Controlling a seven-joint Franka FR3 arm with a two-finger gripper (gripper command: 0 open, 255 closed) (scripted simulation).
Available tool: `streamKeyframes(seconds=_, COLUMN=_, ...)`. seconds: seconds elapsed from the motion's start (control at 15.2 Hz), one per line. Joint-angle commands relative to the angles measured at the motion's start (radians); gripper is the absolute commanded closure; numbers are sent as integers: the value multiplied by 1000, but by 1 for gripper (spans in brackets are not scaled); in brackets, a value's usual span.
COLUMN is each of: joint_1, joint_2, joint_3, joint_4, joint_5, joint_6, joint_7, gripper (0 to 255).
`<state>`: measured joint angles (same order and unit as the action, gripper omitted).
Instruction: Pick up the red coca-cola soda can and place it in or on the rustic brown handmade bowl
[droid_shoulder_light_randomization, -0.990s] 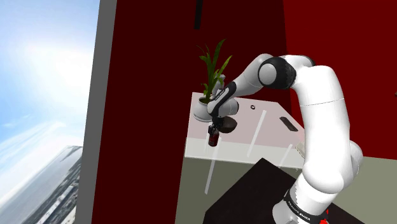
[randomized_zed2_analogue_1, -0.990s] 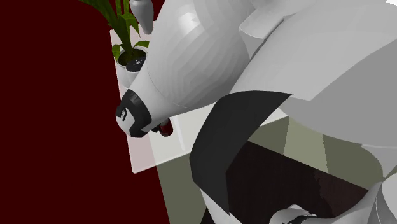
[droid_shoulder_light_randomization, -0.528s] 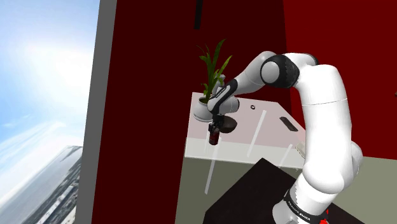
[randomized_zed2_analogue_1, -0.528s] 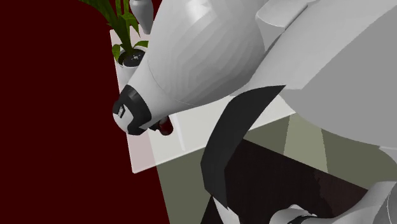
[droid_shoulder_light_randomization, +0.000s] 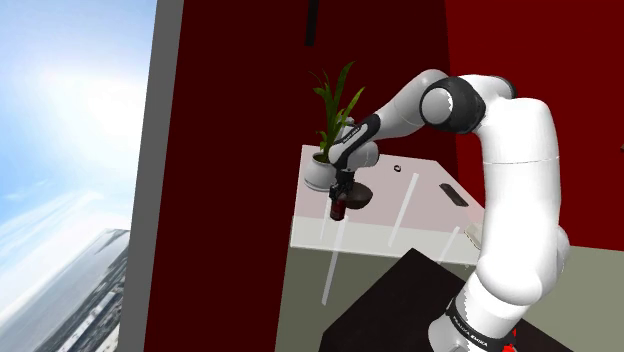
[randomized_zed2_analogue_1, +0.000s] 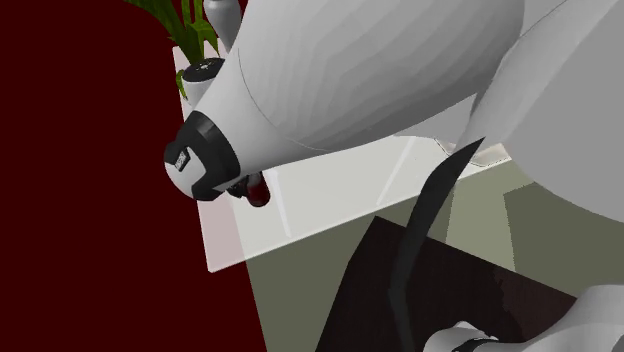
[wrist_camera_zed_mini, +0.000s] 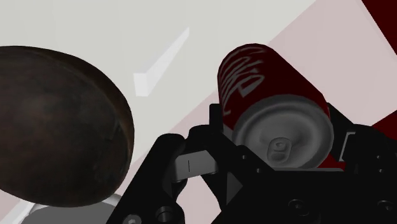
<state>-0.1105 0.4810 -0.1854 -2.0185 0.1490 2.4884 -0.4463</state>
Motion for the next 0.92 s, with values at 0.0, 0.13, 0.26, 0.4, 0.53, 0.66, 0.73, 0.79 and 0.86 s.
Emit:
streamKeyframes(seconds=0.0, joint_1=3, joint_2=-22, joint_3=-4, joint_4=-3, joint_5=-6, joint_6=-18, joint_7=4, gripper=255)
streamKeyframes(seconds=0.13, joint_1=6, joint_2=-42, joint_3=-9, joint_4=-3, joint_5=-12, joint_6=-38, joint_7=8, gripper=255)
streamKeyframes(seconds=0.26, joint_1=9, joint_2=-62, joint_3=-12, joint_4=-2, joint_5=-19, joint_6=-59, joint_7=12, gripper=255)
streamKeyframes(seconds=0.4, joint_1=12, joint_2=-81, joint_3=-16, joint_4=0, joint_5=-25, joint_6=-80, joint_7=16, gripper=255)
streamKeyframes(seconds=0.53, joint_1=14, joint_2=-100, joint_3=-20, joint_4=2, joint_5=-31, joint_6=-101, joint_7=21, gripper=255)
streamKeyframes(seconds=0.66, joint_1=16, joint_2=-119, joint_3=-23, joint_4=6, joint_5=-37, joint_6=-123, joint_7=25, gripper=255)
streamKeyframes(seconds=0.73, joint_1=17, joint_2=-128, joint_3=-24, joint_4=8, joint_5=-40, joint_6=-133, joint_7=27, gripper=255)
streamKeyframes(seconds=0.79, joint_1=18, joint_2=-137, joint_3=-26, joint_4=10, joint_5=-43, joint_6=-144, joint_7=29, gripper=255)
streamKeyframes(seconds=0.86, joint_1=19, joint_2=-145, joint_3=-27, joint_4=13, joint_5=-46, joint_6=-155, joint_7=31, gripper=255)
